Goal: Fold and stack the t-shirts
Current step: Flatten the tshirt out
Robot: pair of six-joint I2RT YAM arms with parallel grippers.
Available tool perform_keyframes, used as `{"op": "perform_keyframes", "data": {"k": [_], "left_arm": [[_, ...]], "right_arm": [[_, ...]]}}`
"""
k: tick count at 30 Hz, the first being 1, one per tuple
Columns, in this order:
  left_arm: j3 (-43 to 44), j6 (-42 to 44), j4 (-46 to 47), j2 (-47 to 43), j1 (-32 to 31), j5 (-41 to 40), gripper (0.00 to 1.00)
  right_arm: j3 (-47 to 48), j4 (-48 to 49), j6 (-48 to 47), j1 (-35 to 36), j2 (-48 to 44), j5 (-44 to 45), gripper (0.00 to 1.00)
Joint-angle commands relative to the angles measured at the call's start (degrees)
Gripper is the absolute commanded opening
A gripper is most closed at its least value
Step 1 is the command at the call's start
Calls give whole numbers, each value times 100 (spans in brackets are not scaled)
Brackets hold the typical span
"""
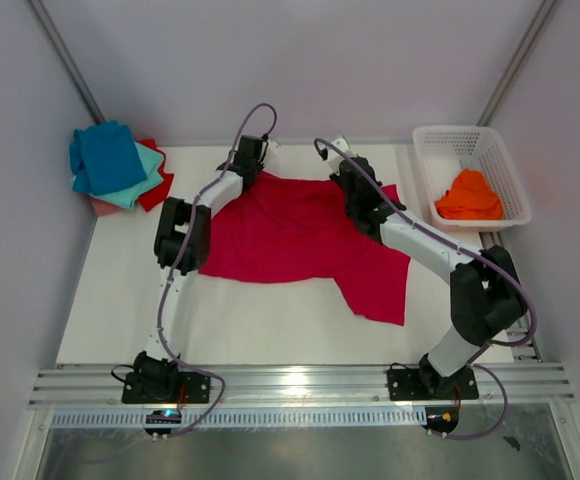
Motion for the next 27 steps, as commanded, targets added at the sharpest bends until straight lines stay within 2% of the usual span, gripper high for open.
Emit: {"op": "perform_keyframes", "data": {"k": [1,2,3,4,5,6,7,8,11,14,17,21,22,27], "left_arm": [[247,-106,7,7,-16,239,0],[220,-106,-19,-1,-7,266,4],[203,-115,-80,-10,-16,284,11],[185,-167,-98,-27,-7,284,29],[133,-246,-98,-80,-7,319,55],[89,-290,-98,-133,-16,337,65],[-16,-334,-55,-185,-16,363,80],[-52,-387,-28,-325,-7,372,84],[-44,-738,-54,-545,2,503,91],[35,-1133,-247,-931,2,670,92],[97,-1713,-702,-1187,54,872,91],[-235,-2644,-1214,-1888,300,1811,87],[-350,-2776,-1223,-2013,379,1831,87],[-1035,-2742,-1223,-2593,458,1909,88]], "right_arm": [[267,94,131,-9,0,153,3],[276,85,122,-9,17,153,3],[285,85,114,-9,26,144,3],[285,94,114,-9,35,153,3],[294,77,105,-9,44,153,3],[294,68,114,-9,53,144,3],[285,59,140,-9,53,118,3],[268,59,166,-9,62,109,3],[198,50,228,-9,79,65,3],[197,50,210,-9,106,47,3],[215,24,219,-9,79,-31,3],[215,6,219,-9,114,-58,3],[206,23,228,-9,106,-67,3],[180,32,219,-9,70,-102,3]]}}
